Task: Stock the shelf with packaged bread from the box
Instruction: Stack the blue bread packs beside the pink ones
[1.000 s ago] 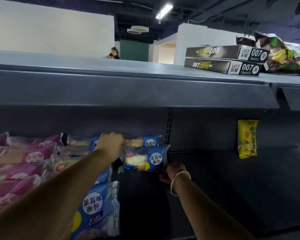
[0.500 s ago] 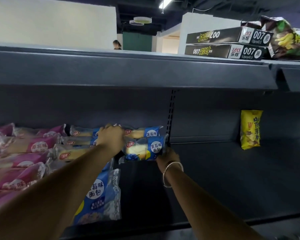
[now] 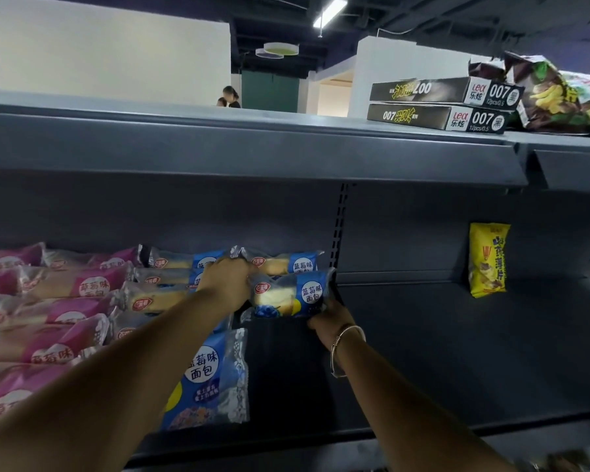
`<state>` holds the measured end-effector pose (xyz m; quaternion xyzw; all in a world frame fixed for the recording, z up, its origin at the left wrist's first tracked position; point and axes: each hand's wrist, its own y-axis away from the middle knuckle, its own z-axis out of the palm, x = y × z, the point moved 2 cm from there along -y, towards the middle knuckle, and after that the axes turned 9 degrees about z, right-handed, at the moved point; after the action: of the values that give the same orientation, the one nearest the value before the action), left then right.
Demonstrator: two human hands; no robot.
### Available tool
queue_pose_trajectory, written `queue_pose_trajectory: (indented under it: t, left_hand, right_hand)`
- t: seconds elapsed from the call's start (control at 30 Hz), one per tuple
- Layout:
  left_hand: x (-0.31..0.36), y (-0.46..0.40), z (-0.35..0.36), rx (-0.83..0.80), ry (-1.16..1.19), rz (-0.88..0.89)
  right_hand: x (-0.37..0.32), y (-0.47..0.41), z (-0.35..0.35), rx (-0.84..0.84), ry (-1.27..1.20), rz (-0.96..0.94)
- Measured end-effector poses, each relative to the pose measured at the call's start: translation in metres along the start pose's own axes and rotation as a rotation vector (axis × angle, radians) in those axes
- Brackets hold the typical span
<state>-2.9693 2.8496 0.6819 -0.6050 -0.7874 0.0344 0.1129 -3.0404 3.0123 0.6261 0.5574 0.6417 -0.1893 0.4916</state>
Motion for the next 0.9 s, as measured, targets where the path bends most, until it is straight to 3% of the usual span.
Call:
queue_pose_trajectory:
  t: [0.43, 0.73, 0.9]
  left_hand:
    - [-0.001, -0.007, 0.006, -0.177, 0.007, -0.011]
    - [0.006, -0.007, 0.003, -0.184, 0.062, -0.077]
    - [0.007, -0.005, 0.005, -0.108, 0.171, -0.119]
  right_hand:
    - [-0.001, -0.009, 0.009, -0.074, -0.036, -0.073]
    - [0.003, -0.010, 0.011, -0.065, 0.078, -0.021]
    - [-0.001, 0.004, 0.008, 0.005, 0.051, 0.019]
